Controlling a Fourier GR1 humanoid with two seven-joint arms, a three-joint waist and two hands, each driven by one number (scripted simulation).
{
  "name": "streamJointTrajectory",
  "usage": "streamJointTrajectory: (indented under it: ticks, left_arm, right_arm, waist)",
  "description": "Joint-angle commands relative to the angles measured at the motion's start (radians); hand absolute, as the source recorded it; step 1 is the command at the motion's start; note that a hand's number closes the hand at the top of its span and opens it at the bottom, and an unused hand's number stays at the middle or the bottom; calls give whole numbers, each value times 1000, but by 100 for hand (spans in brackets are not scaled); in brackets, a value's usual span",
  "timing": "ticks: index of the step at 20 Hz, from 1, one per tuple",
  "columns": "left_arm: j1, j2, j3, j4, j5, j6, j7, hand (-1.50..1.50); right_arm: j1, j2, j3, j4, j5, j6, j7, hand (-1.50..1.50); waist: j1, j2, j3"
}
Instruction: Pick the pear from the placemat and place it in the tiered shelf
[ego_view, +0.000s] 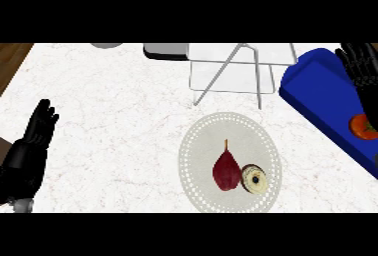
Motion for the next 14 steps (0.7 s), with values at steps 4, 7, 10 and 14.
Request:
streamJointTrajectory:
  ticks: [4, 7, 10, 14]
  left_arm:
    - [-60, -58, -94, 54, -62, -39, -34, 0]
    - [-73, -50, -80, 44, -26, -54, 2, 0]
    - [-97, -58, -113, 44, -41, -72, 2, 0]
    - [-140, -90, -138, 97, -44, -89, 16, 0]
  right_arm:
    - [88, 175, -21, 113, -109, -135, 207, -150]
    - [107, 442, -156, 132, -378, -222, 150, -150]
    - [247, 114, -14, 282, 118, -380, 245, 150]
    - [314, 407, -45, 268, 151, -752, 141, -150]
  waist:
    - [-30, -12, -6]
    - [-99, -5, 50]
    - [-72, 26, -23]
    - [-58, -11, -8]
